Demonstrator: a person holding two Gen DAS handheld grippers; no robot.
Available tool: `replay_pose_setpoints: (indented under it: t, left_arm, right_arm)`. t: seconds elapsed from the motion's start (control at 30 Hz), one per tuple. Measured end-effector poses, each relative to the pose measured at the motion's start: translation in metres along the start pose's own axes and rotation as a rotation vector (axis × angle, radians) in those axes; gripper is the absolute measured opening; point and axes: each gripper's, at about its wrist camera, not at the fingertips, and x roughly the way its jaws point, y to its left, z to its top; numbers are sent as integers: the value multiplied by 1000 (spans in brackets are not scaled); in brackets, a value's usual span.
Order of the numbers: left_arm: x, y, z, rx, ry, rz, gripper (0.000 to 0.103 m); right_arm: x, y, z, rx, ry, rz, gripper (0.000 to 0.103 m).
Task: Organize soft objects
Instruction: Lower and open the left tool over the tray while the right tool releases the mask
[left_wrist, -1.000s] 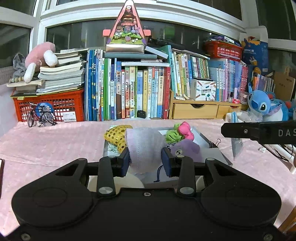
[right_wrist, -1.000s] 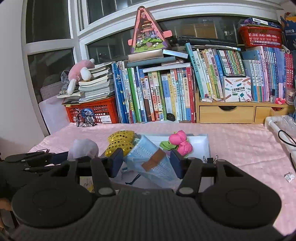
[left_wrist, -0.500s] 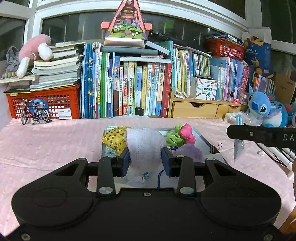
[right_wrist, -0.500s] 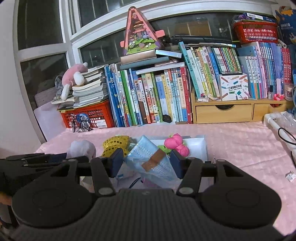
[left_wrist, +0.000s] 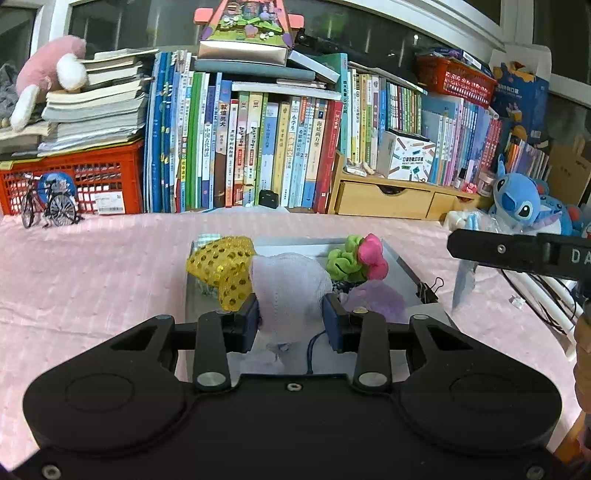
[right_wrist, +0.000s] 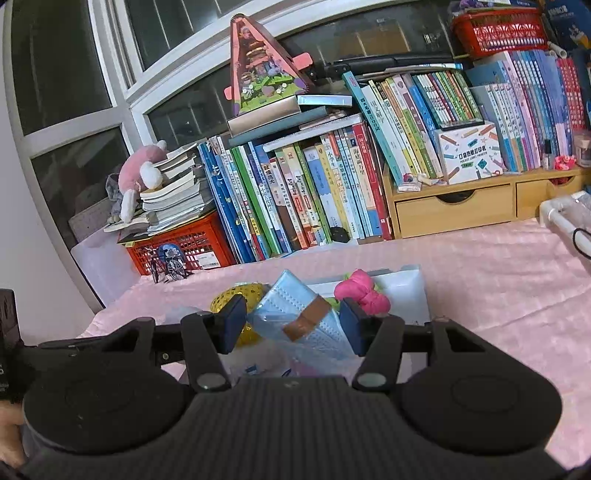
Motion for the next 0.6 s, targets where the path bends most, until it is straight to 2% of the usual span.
replay_pose_setpoints:
  t: [0.4,0.6]
  left_arm:
    - [32,-6,37,15,39,-30,35]
    - [59,-2,53,-8,83,-28,35]
  right_arm:
    - [31,-1,23,31,7,41,60]
    - [58,-8,37,90,58,77,60]
